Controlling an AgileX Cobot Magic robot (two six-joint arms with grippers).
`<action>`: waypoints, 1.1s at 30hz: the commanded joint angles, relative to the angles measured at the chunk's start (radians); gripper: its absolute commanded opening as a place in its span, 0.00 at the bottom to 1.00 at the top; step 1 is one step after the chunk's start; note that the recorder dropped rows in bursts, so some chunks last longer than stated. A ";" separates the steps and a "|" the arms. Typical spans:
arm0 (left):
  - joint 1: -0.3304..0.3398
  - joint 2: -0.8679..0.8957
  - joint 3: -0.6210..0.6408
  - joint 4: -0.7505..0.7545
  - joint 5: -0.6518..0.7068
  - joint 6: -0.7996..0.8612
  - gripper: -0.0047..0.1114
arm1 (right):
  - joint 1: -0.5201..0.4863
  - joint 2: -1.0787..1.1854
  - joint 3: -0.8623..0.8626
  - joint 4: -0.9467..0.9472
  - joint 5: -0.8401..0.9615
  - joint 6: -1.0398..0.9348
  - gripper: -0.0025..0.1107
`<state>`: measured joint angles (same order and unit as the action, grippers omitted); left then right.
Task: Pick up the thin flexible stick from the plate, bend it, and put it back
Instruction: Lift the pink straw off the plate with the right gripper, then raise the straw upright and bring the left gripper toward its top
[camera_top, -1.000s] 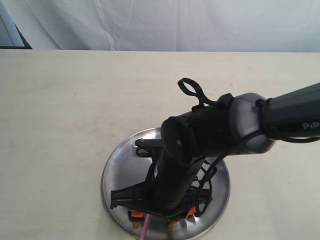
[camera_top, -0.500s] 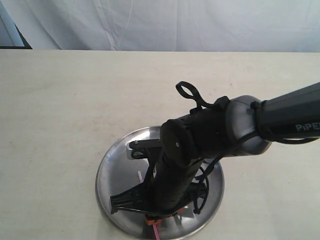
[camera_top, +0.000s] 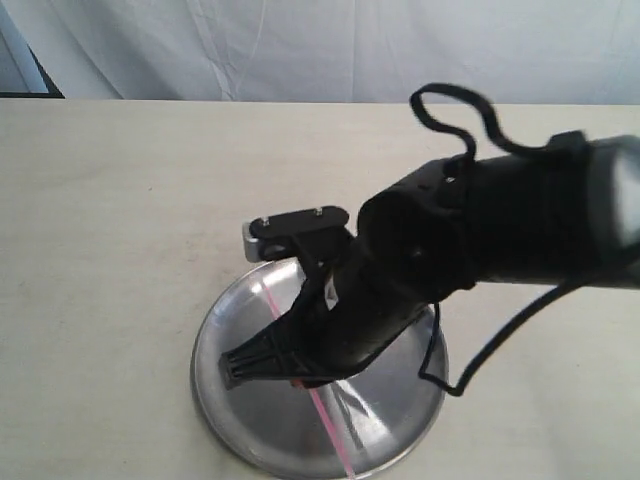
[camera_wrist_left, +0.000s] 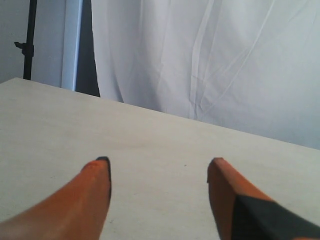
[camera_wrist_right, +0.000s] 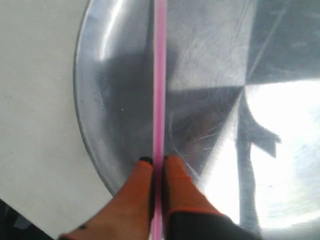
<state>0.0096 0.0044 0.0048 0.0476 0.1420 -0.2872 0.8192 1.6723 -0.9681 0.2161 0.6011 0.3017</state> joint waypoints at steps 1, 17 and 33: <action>-0.003 -0.004 -0.005 0.002 -0.009 -0.001 0.52 | 0.002 -0.151 0.004 -0.149 0.045 0.031 0.01; -0.003 0.004 -0.075 0.308 -0.230 -0.778 0.52 | 0.002 -0.749 0.020 -0.297 0.324 0.098 0.01; -0.053 1.243 -0.573 1.325 -1.363 -1.751 0.52 | 0.002 -0.898 0.446 0.093 -0.154 -0.084 0.01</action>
<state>-0.0197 1.2188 -0.5608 1.3729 -1.1911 -1.9896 0.8192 0.7782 -0.5270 0.2725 0.5115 0.2785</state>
